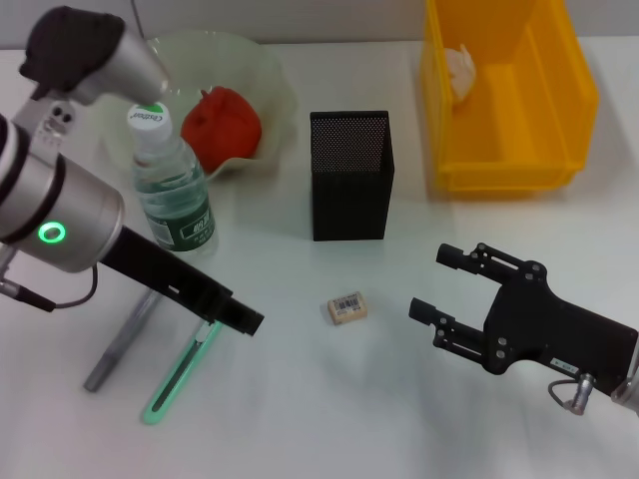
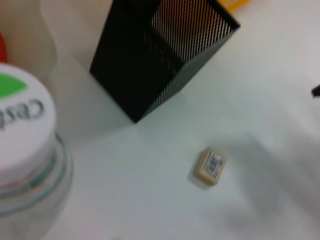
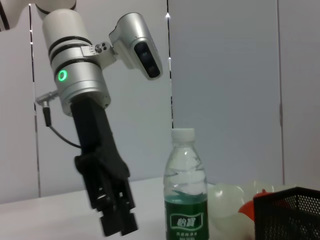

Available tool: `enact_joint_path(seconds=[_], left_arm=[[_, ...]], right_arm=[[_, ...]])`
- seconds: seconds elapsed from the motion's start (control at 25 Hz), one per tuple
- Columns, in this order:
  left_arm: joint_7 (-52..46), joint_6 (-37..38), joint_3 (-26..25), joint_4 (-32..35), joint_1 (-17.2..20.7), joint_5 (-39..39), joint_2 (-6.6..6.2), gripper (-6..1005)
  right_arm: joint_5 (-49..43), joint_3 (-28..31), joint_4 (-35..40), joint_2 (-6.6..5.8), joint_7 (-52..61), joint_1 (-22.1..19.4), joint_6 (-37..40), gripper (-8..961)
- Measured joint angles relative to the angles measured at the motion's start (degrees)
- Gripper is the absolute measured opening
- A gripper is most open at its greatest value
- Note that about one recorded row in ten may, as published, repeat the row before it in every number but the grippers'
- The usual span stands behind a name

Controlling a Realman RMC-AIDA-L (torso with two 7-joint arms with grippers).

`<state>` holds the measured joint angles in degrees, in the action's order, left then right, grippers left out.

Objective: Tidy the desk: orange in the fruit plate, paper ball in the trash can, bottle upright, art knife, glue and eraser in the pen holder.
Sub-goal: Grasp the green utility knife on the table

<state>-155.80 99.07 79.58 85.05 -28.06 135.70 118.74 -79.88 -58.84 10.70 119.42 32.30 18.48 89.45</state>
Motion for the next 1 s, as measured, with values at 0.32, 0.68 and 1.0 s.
enact_joint_path(seconds=[0.32, 0.68, 1.0], left_arm=[[-6.5, 2.6, 8.2, 0.2, -3.8, 5.6, 0.39, 500], [-9.0, 1.1, 10.3, -4.2, -7.1, 10.0, 0.44, 497], [-8.0, -3.3, 10.6, -10.0, -8.5, 11.3, 0.44, 490]], right_arm=[[0.0, 0.0, 0.0, 0.07, 0.4, 0.9, -1.6, 676], [0.0, 0.0, -0.3, 0.19, 0.4, 1.1, -1.6, 678], [0.0, 0.0, -1.0, 0.2, 0.4, 1.2, -1.7, 677]])
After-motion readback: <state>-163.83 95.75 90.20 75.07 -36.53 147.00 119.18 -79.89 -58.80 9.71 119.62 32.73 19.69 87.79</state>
